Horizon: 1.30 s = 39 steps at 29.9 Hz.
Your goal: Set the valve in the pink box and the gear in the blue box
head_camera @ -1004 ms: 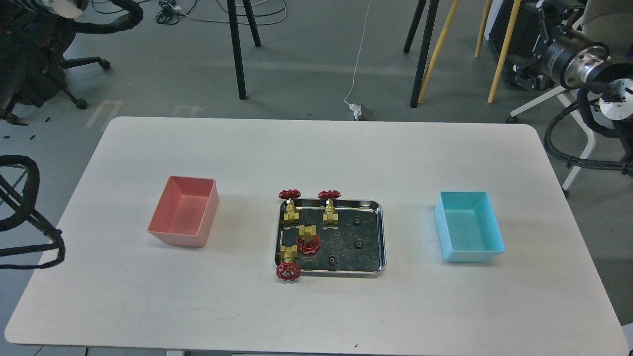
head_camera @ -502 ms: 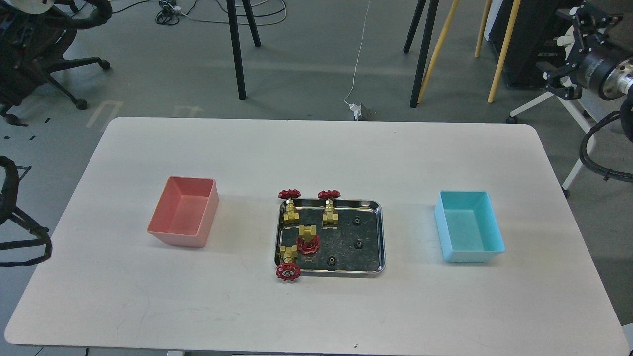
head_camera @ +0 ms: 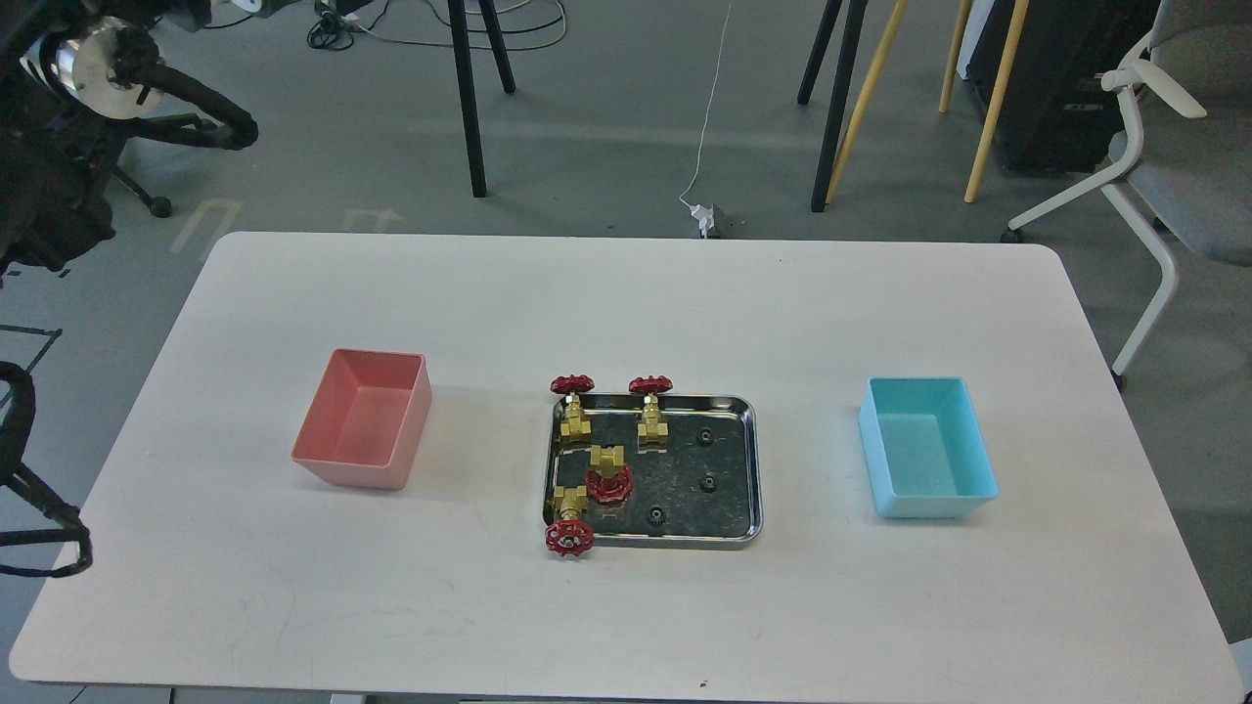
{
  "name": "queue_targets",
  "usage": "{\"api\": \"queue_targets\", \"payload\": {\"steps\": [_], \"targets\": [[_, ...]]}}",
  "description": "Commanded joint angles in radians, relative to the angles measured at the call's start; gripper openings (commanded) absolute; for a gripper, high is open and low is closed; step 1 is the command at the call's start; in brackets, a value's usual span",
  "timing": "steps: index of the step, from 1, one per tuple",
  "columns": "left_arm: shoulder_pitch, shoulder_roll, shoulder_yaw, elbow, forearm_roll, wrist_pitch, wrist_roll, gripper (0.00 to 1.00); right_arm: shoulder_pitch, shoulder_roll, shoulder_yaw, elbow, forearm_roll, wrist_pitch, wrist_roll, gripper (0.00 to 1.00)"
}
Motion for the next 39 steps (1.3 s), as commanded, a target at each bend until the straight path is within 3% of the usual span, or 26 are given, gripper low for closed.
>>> {"api": "queue_targets", "payload": {"steps": [1, 6, 10, 14, 18, 22, 28, 34, 39], "targets": [[0.026, 0.038, 0.105, -0.142, 0.084, 0.010, -0.004, 1.00, -0.052, -0.026, 0.002, -0.002, 0.000, 0.000, 0.027, 0.99], [0.115, 0.040, 0.119, -0.341, 0.293, 0.046, 0.003, 1.00, -0.064, -0.055, 0.016, -0.008, 0.003, 0.000, 0.044, 0.99], [0.197, 0.038, 0.146, -0.453, 0.429, 0.053, 0.006, 1.00, -0.071, -0.055, 0.021, -0.015, 0.003, 0.000, 0.085, 0.99], [0.253, 0.020, 0.146, -0.478, 0.586, 0.116, -0.020, 1.00, -0.071, -0.055, 0.032, -0.016, 0.005, 0.000, 0.085, 0.99], [0.309, -0.021, 0.152, -0.495, 0.682, 0.213, -0.104, 1.00, -0.057, -0.058, 0.033, -0.018, 0.003, 0.000, 0.080, 0.99], [0.380, -0.041, 0.152, -0.522, 0.842, 0.259, -0.145, 1.00, -0.011, -0.060, 0.035, -0.004, 0.005, 0.000, 0.079, 0.99], [0.422, -0.080, 0.101, -0.522, 0.883, 0.268, -0.136, 1.00, -0.095, -0.127, -0.001, 0.063, 0.003, 0.000, 0.091, 0.99], [0.423, -0.116, 0.021, -0.504, 0.831, 0.253, -0.136, 1.00, -0.270, -0.176, 0.001, 0.150, 0.003, 0.000, 0.201, 0.99], [0.420, -0.139, 0.016, -0.460, 0.802, 0.254, -0.136, 1.00, -0.315, -0.170, -0.005, 0.174, 0.003, 0.000, 0.226, 0.99]]}}
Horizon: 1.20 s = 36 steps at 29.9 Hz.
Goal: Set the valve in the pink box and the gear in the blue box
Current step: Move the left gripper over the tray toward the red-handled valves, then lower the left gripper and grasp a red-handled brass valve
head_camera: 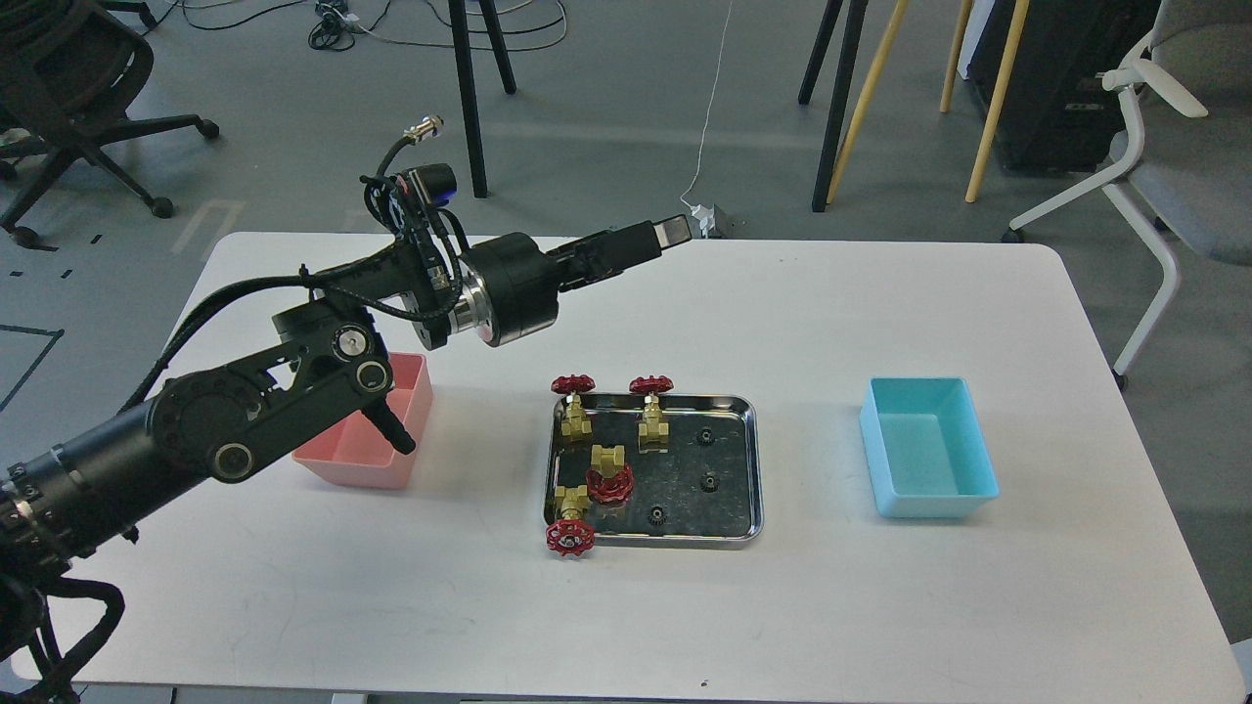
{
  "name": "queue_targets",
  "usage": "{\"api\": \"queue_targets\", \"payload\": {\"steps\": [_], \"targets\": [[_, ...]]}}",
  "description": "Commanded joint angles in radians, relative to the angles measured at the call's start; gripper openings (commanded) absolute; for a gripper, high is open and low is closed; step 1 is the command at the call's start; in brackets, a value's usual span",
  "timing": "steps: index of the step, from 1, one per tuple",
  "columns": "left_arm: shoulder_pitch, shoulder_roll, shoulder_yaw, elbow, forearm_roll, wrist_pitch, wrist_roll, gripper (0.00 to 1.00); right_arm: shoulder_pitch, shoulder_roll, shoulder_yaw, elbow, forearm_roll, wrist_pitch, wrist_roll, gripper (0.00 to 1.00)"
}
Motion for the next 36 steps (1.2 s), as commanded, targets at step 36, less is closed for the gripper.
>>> {"api": "queue_targets", "payload": {"steps": [36], "targets": [[0.151, -0.032, 0.225, 0.260, 0.904, 0.415, -0.277, 1.00, 0.163, 0.082, -0.012, -0.093, -0.011, 0.000, -0.008, 0.99]]}}
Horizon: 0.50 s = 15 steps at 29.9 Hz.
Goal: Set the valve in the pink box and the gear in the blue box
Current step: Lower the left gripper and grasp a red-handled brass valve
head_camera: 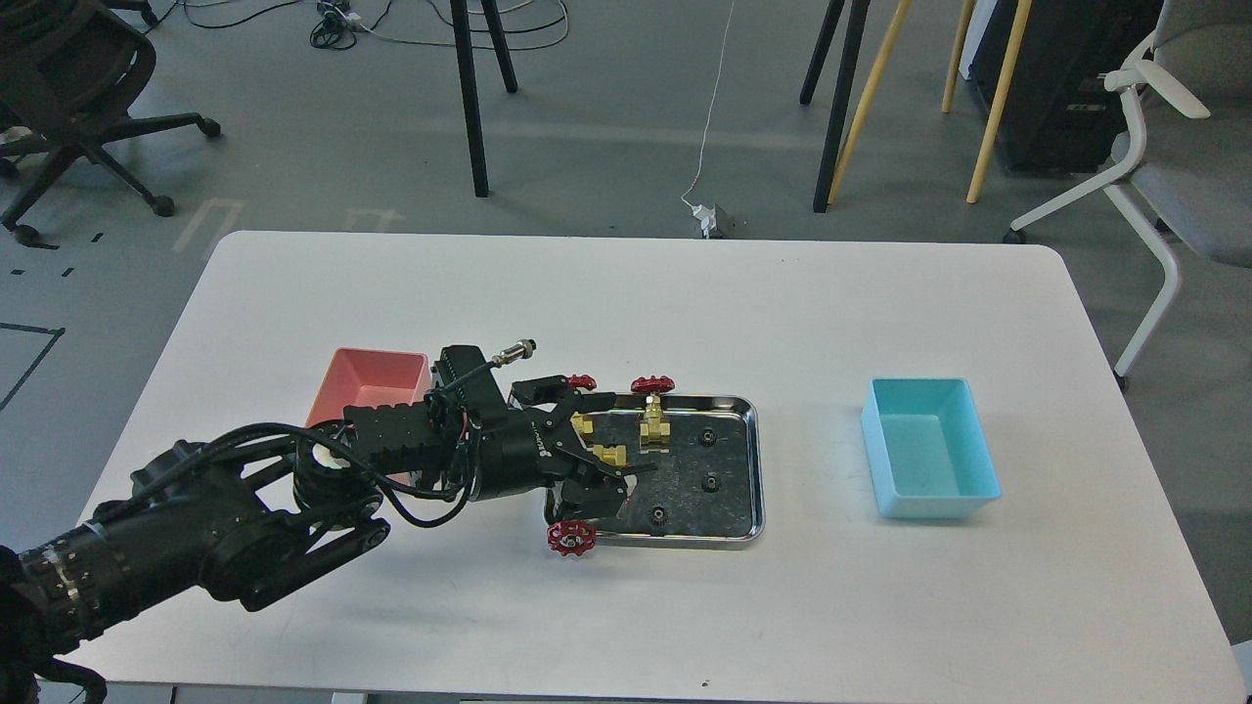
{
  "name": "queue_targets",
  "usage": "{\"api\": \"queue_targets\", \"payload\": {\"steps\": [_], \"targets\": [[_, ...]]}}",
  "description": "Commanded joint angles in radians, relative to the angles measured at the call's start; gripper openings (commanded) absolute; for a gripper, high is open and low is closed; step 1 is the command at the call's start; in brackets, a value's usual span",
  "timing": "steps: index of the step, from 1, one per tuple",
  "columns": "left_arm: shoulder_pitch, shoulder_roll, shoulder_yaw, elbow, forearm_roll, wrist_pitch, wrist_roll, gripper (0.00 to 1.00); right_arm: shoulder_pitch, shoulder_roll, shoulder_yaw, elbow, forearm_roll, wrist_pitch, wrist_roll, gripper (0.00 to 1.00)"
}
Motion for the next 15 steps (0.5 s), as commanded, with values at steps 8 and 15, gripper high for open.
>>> {"api": "queue_targets", "payload": {"steps": [8, 15], "targets": [[0.005, -0.040, 0.004, 0.097, 0.012, 0.107, -0.048, 1.00, -0.001, 0.000, -0.007, 0.084, -0.014, 0.000, 0.006, 0.99], [0.005, -0.085, 0.003, 0.129, 0.012, 0.108, -0.050, 1.00, -0.042, -0.019, -0.005, 0.120, -0.149, 0.000, 0.007, 0.99]]}}
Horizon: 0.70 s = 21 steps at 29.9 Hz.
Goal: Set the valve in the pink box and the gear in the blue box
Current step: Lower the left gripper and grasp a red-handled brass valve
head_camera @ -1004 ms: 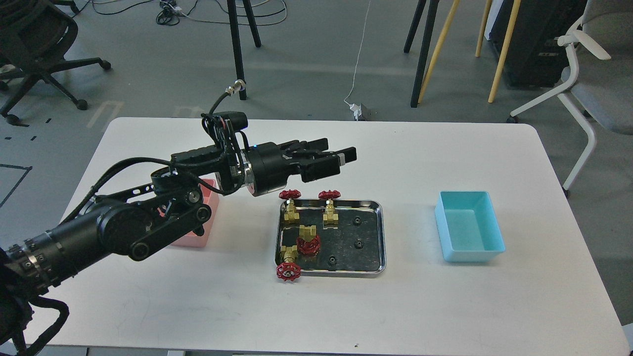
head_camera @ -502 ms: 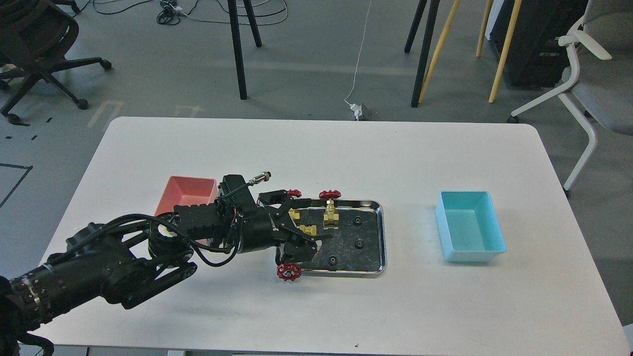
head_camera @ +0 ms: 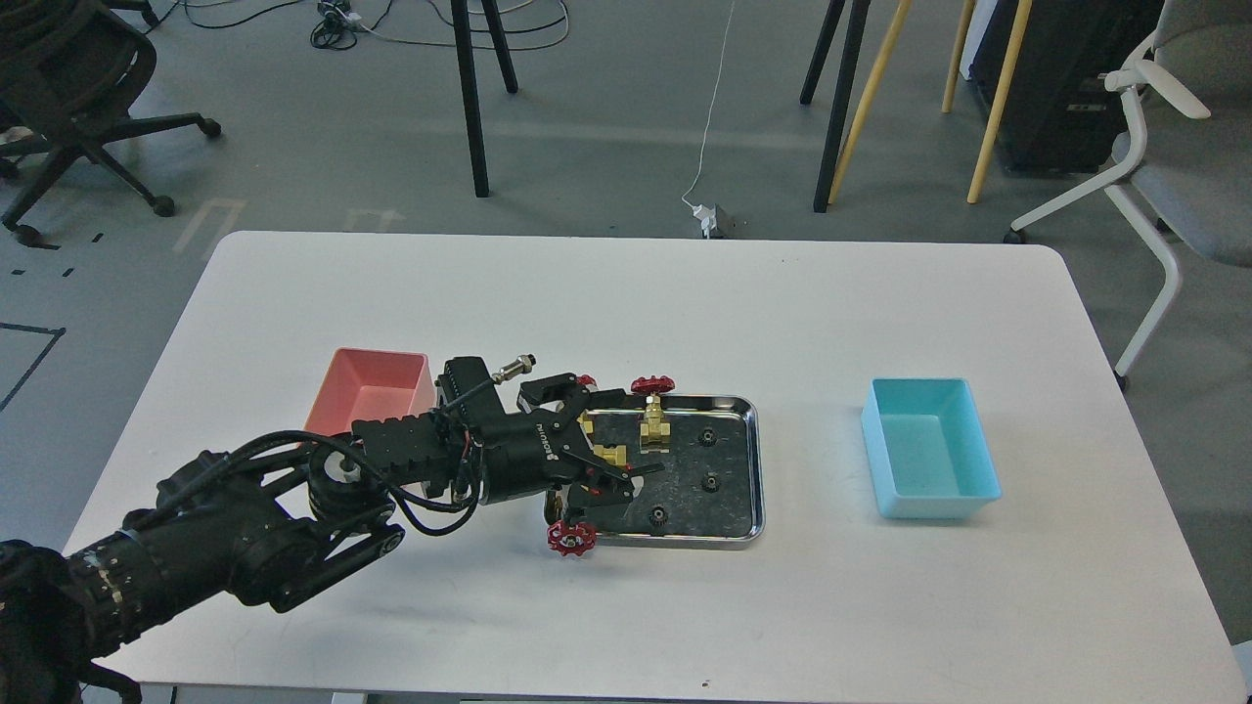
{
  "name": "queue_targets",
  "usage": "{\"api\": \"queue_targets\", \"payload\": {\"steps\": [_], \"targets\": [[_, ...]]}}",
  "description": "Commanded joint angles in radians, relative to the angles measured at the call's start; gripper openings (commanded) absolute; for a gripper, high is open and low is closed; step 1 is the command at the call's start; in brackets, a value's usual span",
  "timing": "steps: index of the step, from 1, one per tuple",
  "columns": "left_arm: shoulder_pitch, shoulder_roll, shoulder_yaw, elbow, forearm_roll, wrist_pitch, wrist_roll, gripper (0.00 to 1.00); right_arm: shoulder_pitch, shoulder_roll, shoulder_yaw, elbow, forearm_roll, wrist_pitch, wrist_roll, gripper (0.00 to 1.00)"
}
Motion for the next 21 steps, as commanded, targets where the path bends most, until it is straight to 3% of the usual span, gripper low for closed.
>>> {"api": "queue_targets", "payload": {"steps": [1, 11, 21], "targets": [[-0.001, -0.021, -0.001, 0.029, 0.000, 0.002, -0.005, 1.00, -0.045, -0.015, 0.001, 0.000, -0.016, 0.000, 0.000, 0.99], [0.000, -0.075, 0.009, 0.108, 0.000, 0.014, -0.012, 1.00, -0.183, -0.004, -0.002, -0.029, -0.027, 0.000, 0.001, 0.99], [-0.004, -0.076, 0.077, 0.220, 0.000, 0.100, -0.012, 1.00, -0.198, -0.004, 0.011, -0.029, -0.025, 0.000, 0.006, 0.99]]}}
